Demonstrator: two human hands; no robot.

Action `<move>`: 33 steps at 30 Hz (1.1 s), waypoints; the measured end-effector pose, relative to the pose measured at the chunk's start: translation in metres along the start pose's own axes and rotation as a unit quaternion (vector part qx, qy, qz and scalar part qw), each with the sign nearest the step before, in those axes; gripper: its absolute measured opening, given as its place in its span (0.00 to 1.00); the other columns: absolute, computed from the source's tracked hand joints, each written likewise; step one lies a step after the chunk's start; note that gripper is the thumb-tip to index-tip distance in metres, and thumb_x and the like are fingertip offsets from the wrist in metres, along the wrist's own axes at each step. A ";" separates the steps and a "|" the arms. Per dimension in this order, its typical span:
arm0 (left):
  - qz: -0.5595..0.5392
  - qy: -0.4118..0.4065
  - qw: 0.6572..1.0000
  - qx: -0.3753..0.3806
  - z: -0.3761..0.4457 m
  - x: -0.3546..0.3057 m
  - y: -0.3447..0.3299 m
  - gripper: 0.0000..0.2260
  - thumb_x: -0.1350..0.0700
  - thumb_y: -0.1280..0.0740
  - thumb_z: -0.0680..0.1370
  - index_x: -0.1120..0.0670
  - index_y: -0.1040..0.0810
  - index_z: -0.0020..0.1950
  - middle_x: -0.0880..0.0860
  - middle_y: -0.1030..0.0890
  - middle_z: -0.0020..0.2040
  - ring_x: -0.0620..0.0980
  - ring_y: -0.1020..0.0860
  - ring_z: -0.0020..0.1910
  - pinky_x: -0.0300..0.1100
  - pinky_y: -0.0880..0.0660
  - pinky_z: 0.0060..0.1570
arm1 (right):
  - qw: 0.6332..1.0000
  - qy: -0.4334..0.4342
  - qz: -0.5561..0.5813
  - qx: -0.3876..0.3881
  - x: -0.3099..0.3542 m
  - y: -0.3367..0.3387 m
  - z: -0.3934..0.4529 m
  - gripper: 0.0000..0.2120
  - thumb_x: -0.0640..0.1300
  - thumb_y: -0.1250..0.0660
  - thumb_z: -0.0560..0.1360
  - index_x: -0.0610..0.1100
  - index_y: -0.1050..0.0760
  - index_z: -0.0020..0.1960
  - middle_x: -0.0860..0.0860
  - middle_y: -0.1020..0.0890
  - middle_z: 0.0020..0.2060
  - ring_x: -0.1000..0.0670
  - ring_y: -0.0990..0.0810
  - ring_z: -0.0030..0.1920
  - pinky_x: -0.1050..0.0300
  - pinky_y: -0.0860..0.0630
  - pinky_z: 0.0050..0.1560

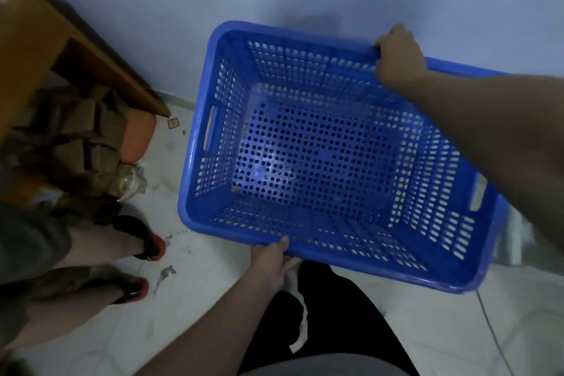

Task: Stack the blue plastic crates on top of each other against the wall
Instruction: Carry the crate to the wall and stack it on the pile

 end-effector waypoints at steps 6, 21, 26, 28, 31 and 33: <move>-0.020 -0.009 0.999 -0.037 0.033 -0.015 -0.034 0.21 0.65 0.34 0.77 0.60 0.31 0.70 0.60 0.23 0.64 0.56 0.20 0.47 0.43 0.21 0.25 | 0.994 -0.013 -0.110 0.017 -0.014 -0.053 0.053 0.12 0.34 0.37 0.76 0.36 0.22 0.59 0.36 0.27 0.58 0.35 0.27 0.58 0.43 0.31 0.59; -0.028 0.046 0.996 -0.064 0.078 -0.075 -0.067 0.23 0.66 0.35 0.78 0.57 0.35 0.72 0.61 0.23 0.64 0.59 0.20 0.51 0.52 0.20 0.42 | 0.973 -0.093 0.130 0.165 -0.002 -0.172 0.043 0.20 0.40 0.42 0.81 0.41 0.32 0.73 0.38 0.34 0.71 0.44 0.31 0.34 0.54 0.29 0.38; 0.315 0.058 0.947 -0.008 0.054 -0.107 -0.049 0.11 0.53 0.39 0.81 0.58 0.28 0.59 0.59 0.23 0.43 0.56 0.20 0.38 0.49 0.20 0.41 | 0.949 -0.223 0.159 0.157 -0.044 -0.181 -0.071 0.22 0.44 0.41 0.81 0.43 0.34 0.74 0.41 0.37 0.73 0.40 0.24 0.55 0.47 0.24 0.53; 0.503 -0.161 0.848 -0.042 0.053 -0.159 -0.044 0.08 0.54 0.40 0.79 0.57 0.29 0.45 0.57 0.24 0.38 0.54 0.23 0.34 0.47 0.25 0.35 | 0.933 -0.304 0.147 0.128 -0.079 -0.178 -0.116 0.23 0.44 0.38 0.79 0.41 0.33 0.72 0.39 0.36 0.73 0.37 0.27 0.61 0.43 0.25 0.59; 0.611 -0.423 0.654 -0.139 0.044 -0.237 -0.049 0.09 0.59 0.38 0.76 0.60 0.29 0.54 0.59 0.25 0.51 0.58 0.25 0.47 0.48 0.29 0.43 | 0.897 -0.423 0.104 0.069 -0.123 -0.171 -0.179 0.26 0.44 0.34 0.71 0.36 0.30 0.67 0.32 0.33 0.68 0.30 0.31 0.66 0.35 0.31 0.65; 0.636 -0.479 0.573 -0.194 0.055 -0.276 -0.048 0.24 0.61 0.35 0.73 0.63 0.34 0.68 0.65 0.31 0.65 0.65 0.31 0.64 0.52 0.33 0.61 | 0.882 -0.456 0.100 0.063 -0.135 -0.171 -0.205 0.28 0.41 0.32 0.69 0.35 0.32 0.68 0.31 0.32 0.67 0.29 0.31 0.65 0.34 0.32 0.66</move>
Point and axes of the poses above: each hand's wrist, its own z-axis towards the middle knuckle, its own y-axis out of the back of the hand, x = y × z, the point moved 6 cm from there along z, towards the middle knuckle
